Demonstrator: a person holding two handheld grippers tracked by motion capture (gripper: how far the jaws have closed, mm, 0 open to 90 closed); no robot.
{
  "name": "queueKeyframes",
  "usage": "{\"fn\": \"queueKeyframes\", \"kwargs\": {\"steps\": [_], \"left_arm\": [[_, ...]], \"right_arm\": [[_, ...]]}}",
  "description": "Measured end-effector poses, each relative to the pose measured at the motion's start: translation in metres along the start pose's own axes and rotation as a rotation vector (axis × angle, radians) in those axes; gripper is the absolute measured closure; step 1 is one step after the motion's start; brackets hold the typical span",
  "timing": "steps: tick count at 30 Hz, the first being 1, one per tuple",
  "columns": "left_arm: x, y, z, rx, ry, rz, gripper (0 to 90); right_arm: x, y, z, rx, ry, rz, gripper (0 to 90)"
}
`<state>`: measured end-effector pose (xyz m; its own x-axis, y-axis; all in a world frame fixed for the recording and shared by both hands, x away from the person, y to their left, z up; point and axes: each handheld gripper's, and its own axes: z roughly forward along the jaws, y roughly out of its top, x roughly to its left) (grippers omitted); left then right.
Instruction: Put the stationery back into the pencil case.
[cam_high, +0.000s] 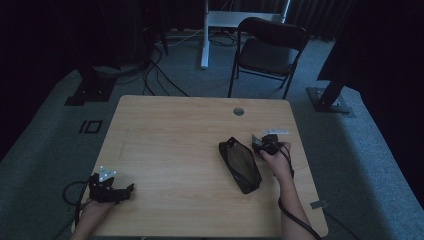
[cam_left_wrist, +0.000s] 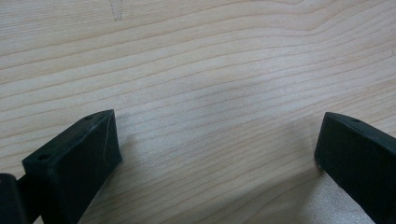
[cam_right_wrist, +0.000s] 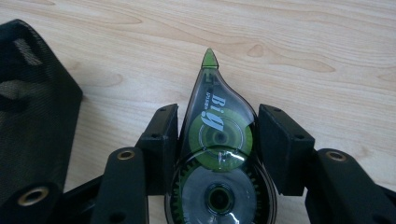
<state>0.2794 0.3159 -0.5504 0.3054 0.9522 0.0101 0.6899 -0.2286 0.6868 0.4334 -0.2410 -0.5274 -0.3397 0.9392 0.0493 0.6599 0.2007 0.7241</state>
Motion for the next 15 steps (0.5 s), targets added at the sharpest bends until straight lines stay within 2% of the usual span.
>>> {"fn": "queueKeyframes", "kwargs": {"steps": [15], "left_arm": [[0.000,0.000,0.000,0.000,0.000,0.000,0.1]], "right_arm": [[0.002,0.012,-0.035,-0.029,0.005,0.011,49.4]]}}
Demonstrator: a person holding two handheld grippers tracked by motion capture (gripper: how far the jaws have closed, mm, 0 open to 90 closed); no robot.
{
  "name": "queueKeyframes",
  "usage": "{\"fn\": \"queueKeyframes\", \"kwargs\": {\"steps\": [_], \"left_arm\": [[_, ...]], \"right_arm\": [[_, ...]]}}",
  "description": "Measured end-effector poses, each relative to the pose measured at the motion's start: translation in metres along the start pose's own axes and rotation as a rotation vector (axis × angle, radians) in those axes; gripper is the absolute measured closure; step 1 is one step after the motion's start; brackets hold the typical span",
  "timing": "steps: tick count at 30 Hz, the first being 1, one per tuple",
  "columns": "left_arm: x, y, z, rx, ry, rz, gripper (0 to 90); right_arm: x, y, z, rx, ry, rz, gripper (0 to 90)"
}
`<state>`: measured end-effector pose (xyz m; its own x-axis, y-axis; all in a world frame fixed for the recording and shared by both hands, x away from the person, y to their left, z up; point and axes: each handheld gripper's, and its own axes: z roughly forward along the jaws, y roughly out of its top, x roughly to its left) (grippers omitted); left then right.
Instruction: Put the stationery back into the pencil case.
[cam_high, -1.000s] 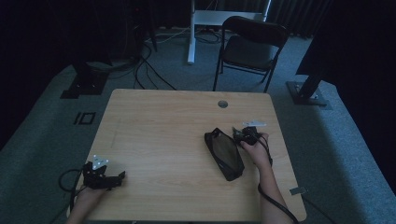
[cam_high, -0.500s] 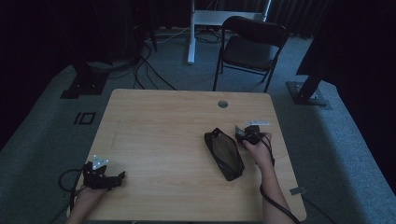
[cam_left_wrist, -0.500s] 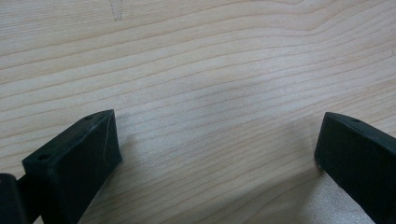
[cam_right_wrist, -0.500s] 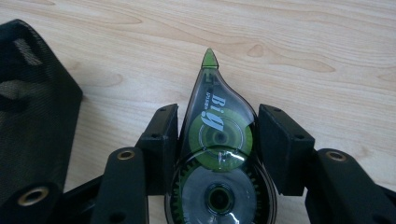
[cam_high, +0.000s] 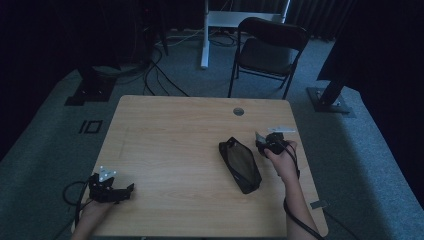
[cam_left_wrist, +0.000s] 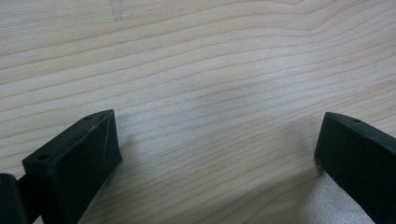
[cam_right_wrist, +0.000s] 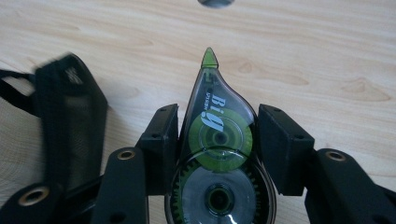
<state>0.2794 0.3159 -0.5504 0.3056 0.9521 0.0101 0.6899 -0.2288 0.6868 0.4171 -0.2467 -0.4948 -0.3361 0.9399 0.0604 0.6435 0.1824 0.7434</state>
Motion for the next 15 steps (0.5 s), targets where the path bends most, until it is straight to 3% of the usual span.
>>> {"fn": "queueKeyframes", "kwargs": {"steps": [15], "left_arm": [[0.000,0.000,0.000,0.000,0.000,0.000,0.1]], "right_arm": [[0.015,0.009,-0.035,-0.024,0.012,0.000,49.5]]}}
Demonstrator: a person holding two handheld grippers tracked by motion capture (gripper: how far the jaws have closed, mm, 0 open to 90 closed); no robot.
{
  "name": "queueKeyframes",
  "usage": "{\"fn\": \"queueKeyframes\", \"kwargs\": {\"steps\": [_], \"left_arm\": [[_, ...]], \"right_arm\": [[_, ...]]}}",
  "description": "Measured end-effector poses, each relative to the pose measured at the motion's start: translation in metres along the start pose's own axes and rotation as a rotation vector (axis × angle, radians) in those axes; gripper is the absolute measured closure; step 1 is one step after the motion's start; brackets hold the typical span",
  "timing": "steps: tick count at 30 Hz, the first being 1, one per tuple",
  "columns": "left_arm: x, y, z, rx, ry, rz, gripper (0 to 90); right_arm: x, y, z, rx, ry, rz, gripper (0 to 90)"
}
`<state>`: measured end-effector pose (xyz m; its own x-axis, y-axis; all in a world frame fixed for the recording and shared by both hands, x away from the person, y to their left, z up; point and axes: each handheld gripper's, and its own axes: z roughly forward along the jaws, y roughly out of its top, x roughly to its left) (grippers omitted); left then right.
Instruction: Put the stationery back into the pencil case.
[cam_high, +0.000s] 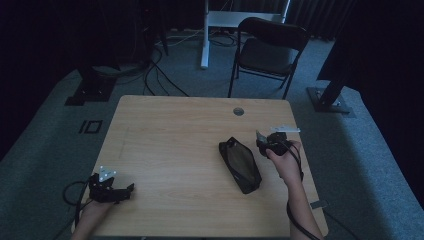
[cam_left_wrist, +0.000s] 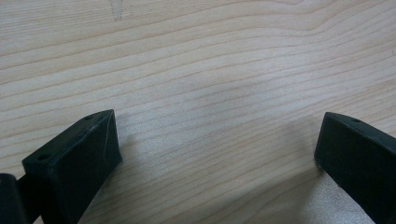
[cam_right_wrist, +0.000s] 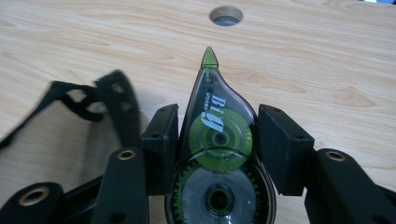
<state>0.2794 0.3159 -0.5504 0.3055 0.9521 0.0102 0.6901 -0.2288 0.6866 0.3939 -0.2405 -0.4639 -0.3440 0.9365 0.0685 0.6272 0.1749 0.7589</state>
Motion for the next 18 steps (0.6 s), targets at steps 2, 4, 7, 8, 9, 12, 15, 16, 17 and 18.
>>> {"fn": "queueKeyframes", "kwargs": {"steps": [2,4,7,8,9,12,15,16,17,18], "left_arm": [[0.000,0.000,0.000,0.000,0.000,0.000,0.1],[0.000,0.000,0.000,0.000,0.000,0.000,0.1],[0.000,0.000,0.000,0.000,0.000,0.000,0.2],[0.000,0.000,0.000,0.000,0.000,0.000,0.1],[0.000,0.000,0.000,0.000,0.000,0.000,0.2],[0.000,0.000,0.000,0.000,0.000,0.000,0.2],[0.000,0.000,0.000,0.000,0.000,0.000,0.1],[0.000,0.000,0.000,0.000,0.000,0.000,0.1],[0.000,0.000,0.000,0.000,0.000,0.000,0.2],[0.000,0.000,0.000,0.000,0.000,0.000,0.2]], "right_arm": [[0.003,0.001,-0.004,-0.006,0.005,-0.011,49.5],[0.007,0.003,-0.008,-0.009,0.010,-0.016,49.5],[0.013,0.006,-0.012,-0.011,0.024,-0.023,49.6],[0.016,0.007,-0.014,-0.013,0.023,-0.030,49.6],[0.018,0.007,-0.015,-0.016,0.031,-0.028,49.6],[0.025,0.008,-0.017,-0.027,0.028,-0.039,49.6],[0.031,0.008,-0.018,-0.024,0.039,-0.043,49.6],[0.034,0.007,-0.017,-0.017,0.050,-0.043,49.6],[0.035,0.007,-0.017,-0.015,0.055,-0.042,49.6],[0.037,0.007,-0.017,-0.012,0.063,-0.042,49.6]]}}
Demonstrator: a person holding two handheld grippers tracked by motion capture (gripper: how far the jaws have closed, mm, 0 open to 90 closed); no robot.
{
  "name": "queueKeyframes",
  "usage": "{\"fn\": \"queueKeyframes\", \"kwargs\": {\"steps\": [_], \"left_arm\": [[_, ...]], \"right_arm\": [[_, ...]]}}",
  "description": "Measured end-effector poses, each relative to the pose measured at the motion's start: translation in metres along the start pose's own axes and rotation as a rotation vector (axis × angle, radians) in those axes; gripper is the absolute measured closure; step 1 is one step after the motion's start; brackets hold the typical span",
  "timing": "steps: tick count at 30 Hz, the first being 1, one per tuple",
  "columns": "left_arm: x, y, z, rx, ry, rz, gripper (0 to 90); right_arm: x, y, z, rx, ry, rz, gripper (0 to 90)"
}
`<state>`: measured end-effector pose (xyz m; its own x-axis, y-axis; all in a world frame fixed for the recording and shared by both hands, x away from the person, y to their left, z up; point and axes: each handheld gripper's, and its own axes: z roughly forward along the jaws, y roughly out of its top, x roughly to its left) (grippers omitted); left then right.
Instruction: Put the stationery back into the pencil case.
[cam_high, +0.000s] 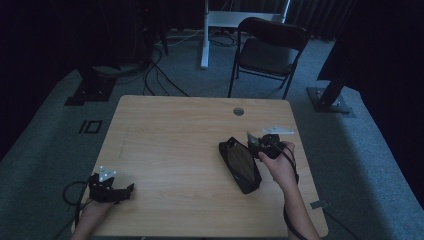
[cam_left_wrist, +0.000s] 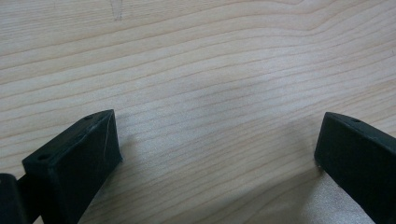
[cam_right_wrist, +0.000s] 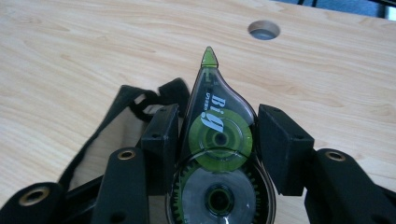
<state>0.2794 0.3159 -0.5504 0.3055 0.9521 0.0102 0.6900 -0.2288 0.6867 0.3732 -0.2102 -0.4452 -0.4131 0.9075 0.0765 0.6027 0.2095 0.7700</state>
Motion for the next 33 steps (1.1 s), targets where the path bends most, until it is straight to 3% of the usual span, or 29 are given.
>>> {"fn": "queueKeyframes", "kwargs": {"steps": [15,33], "left_arm": [[0.000,0.000,0.000,0.000,0.000,0.000,0.2],[0.000,0.000,0.000,0.000,0.000,0.000,0.2]], "right_arm": [[0.028,-0.001,0.008,0.035,0.069,-0.011,49.6],[0.042,-0.016,0.034,0.138,0.060,-0.006,49.6]]}}
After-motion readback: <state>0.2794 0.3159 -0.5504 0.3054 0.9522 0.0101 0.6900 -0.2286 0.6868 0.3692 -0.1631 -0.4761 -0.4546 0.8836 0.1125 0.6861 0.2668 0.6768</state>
